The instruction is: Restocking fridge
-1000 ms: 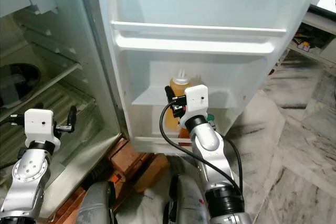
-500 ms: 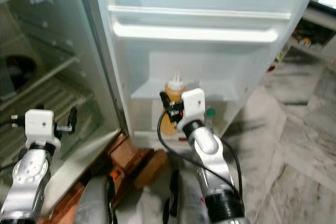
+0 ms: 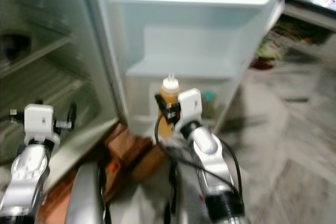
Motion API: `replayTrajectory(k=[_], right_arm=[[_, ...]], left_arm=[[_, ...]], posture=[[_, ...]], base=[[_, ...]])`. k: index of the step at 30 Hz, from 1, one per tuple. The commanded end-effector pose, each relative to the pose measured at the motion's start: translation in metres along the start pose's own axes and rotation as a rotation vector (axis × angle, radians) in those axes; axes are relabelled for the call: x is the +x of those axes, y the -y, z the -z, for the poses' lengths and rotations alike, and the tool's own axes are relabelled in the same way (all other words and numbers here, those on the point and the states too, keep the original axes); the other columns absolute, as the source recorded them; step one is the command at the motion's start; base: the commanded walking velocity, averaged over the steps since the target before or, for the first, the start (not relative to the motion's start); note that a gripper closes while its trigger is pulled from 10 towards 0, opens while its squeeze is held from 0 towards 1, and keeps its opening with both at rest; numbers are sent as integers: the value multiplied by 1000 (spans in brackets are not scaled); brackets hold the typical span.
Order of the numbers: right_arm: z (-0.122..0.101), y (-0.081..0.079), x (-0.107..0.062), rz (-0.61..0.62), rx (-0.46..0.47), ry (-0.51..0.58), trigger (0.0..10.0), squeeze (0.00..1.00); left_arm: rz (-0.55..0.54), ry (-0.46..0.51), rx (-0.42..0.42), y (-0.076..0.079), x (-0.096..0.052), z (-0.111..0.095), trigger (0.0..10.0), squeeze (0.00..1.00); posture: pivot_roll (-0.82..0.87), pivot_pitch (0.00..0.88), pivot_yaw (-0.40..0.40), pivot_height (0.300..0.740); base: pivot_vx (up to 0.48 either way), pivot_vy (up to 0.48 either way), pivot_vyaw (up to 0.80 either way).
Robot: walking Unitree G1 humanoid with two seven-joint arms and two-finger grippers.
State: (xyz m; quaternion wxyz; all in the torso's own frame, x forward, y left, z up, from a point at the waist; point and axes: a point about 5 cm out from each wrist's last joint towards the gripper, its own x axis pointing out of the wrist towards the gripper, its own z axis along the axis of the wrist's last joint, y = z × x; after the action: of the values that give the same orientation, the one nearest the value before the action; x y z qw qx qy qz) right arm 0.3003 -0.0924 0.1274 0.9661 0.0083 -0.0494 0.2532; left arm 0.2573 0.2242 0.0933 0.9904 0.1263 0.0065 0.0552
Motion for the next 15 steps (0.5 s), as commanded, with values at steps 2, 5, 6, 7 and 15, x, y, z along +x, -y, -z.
replayTrajectory(k=[2,5,6,7,15], right_arm=[[7,-3,10,-30,8,-17,10000,0],[13,-3,17,-36,-11,-29,10000,0],[18,-2,23,-30,-11,-50,10000,0],[18,-2,23,-30,-11,-50,10000,0],[9,1,49,-55,-112,-19,10000,0]], left_arm=[[16,-3,30,2,2,-3,10000,0],[32,12,48,4,3,-9,10000,0],[38,22,55,5,3,-12,10000,0],[38,22,55,5,3,-12,10000,0],[28,-2,72,-7,-14,-14,10000,0]], posture=[[126,142,-41,526],[134,147,-41,526],[146,157,-39,516],[146,157,-39,516],[197,218,-38,486]], base=[[0,0,0],[0,0,0],[0,0,0],[0,0,0],[0,0,0]])
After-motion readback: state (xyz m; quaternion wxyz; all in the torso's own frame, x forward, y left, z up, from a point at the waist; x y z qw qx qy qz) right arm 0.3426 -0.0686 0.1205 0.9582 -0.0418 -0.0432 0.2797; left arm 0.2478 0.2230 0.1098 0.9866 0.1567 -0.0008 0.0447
